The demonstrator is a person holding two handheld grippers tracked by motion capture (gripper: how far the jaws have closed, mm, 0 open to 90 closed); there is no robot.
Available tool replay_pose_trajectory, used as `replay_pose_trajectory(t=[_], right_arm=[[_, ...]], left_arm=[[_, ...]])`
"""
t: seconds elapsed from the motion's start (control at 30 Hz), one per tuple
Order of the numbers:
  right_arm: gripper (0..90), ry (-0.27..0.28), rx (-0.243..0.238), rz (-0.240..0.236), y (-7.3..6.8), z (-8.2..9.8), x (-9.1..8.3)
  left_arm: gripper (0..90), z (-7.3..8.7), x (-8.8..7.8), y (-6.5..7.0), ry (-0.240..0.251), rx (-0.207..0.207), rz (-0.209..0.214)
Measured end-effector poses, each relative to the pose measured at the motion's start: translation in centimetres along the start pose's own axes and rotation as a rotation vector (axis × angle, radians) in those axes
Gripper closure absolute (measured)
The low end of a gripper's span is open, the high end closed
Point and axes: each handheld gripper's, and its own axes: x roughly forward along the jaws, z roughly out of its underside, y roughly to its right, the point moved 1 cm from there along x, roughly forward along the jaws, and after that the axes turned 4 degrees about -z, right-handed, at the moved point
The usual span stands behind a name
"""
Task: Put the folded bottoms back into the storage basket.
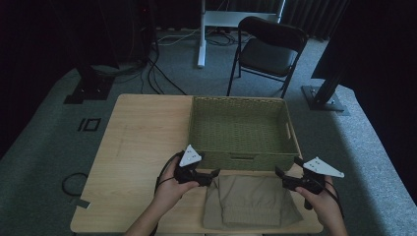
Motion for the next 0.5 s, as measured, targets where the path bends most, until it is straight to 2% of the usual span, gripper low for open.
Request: replay_pose_trajectory(t=[0.27,0.5], right_arm=[[14.2,-0.024,0.021,-0.001,-0.2,2.0,-0.6],[13.5,-0.104,0.03,-0.026,-0.3,4.8,0.9]], left_arm=[[19.4,1.5,1.4,1.2,-0.05,0.004,0.036],[19.4,2.8,2.6,1.9,-0.097,-0.003,0.054]])
